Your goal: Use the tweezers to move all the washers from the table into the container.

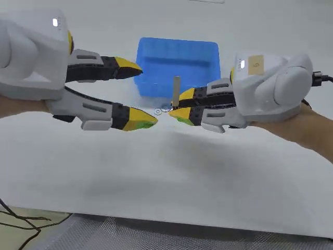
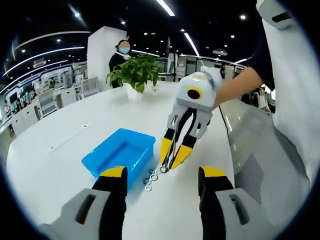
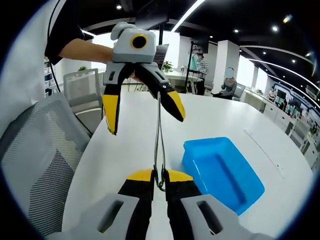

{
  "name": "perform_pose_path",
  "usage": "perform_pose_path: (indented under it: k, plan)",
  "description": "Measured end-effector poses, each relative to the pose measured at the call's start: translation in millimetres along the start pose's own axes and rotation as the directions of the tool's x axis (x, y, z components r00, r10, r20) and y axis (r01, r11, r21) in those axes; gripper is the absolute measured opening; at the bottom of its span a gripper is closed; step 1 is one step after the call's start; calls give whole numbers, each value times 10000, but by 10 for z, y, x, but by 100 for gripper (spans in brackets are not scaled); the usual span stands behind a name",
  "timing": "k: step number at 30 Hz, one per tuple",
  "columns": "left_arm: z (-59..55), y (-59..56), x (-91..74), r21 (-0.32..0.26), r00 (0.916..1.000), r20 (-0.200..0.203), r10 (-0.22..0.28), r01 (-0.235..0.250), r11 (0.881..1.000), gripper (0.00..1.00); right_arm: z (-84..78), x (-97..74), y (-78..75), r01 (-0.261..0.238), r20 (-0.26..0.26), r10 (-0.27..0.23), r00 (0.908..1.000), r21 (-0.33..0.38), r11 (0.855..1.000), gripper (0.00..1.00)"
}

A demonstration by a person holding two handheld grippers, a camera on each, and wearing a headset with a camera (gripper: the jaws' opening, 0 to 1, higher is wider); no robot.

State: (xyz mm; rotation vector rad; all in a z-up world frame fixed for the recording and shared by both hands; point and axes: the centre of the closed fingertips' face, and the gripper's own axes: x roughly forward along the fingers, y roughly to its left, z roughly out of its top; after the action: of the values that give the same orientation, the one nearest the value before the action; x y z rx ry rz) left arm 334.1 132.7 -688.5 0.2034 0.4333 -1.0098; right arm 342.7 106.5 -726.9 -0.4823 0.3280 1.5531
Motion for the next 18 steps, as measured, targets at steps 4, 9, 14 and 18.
perform_pose_path:
  k: [4, 9, 14, 18]
  plan:
    - [-9, 21, -94, -183, 9993, 160, 327, -324, 9993, 63, 181, -91, -36, 143, 253, -137, 9996, -231, 9996, 9]
    - [59, 58, -159, -361, 9959, 609, 670, -649, 9972, 65, 349, -204, -206, 425, 412, -407, 9983, -453, 9981, 9]
    - [57, 99, -183, -368, 9940, 684, 858, -835, 9958, 66, 480, -326, -473, 864, 492, -835, 9953, -587, 9945, 9]
    - [68, 130, -195, -437, 9915, 839, 991, -957, 9944, 66, 619, -396, -652, 1073, 778, -1034, 9916, -470, 9931, 9]
